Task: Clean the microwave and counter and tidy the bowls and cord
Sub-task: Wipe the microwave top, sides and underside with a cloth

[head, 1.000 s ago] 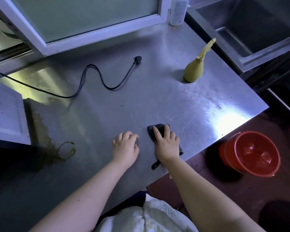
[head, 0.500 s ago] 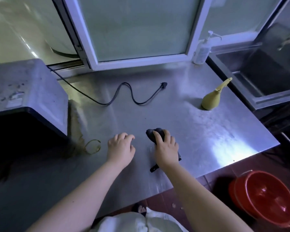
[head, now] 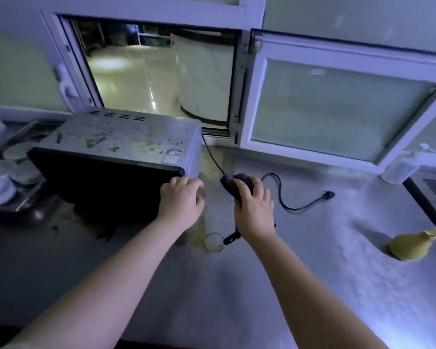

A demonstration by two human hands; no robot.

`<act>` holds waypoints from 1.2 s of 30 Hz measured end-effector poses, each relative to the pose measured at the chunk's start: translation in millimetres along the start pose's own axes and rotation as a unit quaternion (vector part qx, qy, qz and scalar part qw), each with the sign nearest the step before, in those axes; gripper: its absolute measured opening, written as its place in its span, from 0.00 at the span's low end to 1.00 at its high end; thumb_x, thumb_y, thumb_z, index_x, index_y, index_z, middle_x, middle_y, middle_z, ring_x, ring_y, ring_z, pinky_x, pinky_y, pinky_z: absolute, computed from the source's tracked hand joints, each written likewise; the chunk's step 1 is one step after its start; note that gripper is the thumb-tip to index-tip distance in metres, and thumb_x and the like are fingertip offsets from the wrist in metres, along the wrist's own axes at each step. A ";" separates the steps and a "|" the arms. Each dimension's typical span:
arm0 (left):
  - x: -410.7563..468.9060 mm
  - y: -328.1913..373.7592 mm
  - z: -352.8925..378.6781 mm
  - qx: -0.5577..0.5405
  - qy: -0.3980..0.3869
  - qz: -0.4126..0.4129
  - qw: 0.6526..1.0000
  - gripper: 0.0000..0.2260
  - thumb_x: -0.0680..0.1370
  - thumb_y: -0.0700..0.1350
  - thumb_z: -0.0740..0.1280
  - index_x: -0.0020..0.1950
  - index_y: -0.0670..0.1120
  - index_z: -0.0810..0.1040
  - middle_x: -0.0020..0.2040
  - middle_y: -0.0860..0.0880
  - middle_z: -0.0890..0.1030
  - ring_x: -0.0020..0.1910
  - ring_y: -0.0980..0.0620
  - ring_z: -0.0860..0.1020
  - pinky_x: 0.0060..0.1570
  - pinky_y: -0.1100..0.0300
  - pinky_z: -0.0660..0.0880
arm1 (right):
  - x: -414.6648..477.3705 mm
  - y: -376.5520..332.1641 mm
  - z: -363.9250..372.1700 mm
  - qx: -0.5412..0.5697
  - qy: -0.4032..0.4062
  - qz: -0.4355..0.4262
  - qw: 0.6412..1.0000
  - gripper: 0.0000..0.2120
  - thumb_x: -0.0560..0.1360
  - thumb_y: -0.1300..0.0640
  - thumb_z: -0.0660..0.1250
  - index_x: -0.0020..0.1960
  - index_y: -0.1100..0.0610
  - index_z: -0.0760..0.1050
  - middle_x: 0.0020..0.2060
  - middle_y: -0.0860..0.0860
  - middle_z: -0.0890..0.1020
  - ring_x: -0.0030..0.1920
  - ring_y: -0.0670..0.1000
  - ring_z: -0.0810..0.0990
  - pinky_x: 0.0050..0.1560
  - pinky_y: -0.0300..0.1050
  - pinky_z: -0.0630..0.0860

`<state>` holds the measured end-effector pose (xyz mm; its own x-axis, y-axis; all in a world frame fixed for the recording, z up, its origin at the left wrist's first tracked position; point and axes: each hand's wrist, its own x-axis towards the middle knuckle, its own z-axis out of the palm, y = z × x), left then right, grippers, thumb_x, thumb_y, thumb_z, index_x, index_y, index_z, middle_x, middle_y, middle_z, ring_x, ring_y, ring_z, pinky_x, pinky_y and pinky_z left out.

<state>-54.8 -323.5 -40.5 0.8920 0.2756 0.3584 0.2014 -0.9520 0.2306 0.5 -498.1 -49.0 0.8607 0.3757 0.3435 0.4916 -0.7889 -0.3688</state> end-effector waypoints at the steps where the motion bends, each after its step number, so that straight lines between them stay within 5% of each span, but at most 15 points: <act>1: 4.4 -13.1 -9.5 0.001 0.009 -0.005 1.000 0.11 0.71 0.46 0.68 0.53 0.49 0.80 0.49 0.47 0.81 0.49 0.40 0.77 0.46 0.50 0.73 | 9.1 -15.1 1.7 0.005 0.004 -0.009 1.000 0.20 0.79 0.58 0.60 0.70 0.50 0.67 0.71 0.56 0.64 0.60 0.63 0.67 0.57 0.56 0.65; 20: 71.6 -307.9 -94.7 -0.010 0.000 -0.003 1.000 0.12 0.75 0.49 0.66 0.59 0.52 0.78 0.56 0.52 0.79 0.56 0.46 0.75 0.54 0.50 0.72 | 93.9 -254.5 89.9 -0.020 0.032 0.003 0.999 0.17 0.78 0.57 0.63 0.66 0.52 0.71 0.70 0.55 0.67 0.63 0.63 0.68 0.62 0.60 0.67; 25: 93.8 -341.6 -90.9 -0.004 -0.029 0.016 0.999 0.13 0.76 0.50 0.65 0.61 0.54 0.77 0.57 0.51 0.79 0.58 0.46 0.74 0.54 0.50 0.71 | 109.9 -287.9 104.8 -0.062 -0.021 0.010 0.998 0.18 0.78 0.57 0.61 0.67 0.51 0.68 0.70 0.52 0.65 0.62 0.60 0.66 0.63 0.57 0.65; 30: 104.3 -352.3 -77.8 0.000 -0.076 0.037 0.996 0.15 0.76 0.52 0.65 0.62 0.53 0.75 0.57 0.49 0.77 0.59 0.43 0.72 0.61 0.40 0.69 | 120.9 -304.6 115.5 -0.110 -0.088 0.009 0.990 0.20 0.78 0.56 0.59 0.70 0.49 0.65 0.72 0.52 0.62 0.65 0.60 0.63 0.66 0.56 0.62; 36: 121.5 -355.7 -68.9 -0.010 -0.064 0.024 0.998 0.15 0.79 0.53 0.62 0.64 0.51 0.75 0.61 0.49 0.76 0.61 0.44 0.70 0.57 0.49 0.68 | 139.2 -310.6 122.1 -0.105 -0.117 -0.026 0.987 0.19 0.79 0.55 0.59 0.69 0.48 0.66 0.72 0.51 0.61 0.65 0.60 0.63 0.66 0.57 0.62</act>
<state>-46.0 57.8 -16.6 0.9448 0.2093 0.2520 0.1503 -0.9605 0.2343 -16.2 -141.4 7.8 0.8540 0.5013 0.1396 0.5190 -0.8395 -0.1607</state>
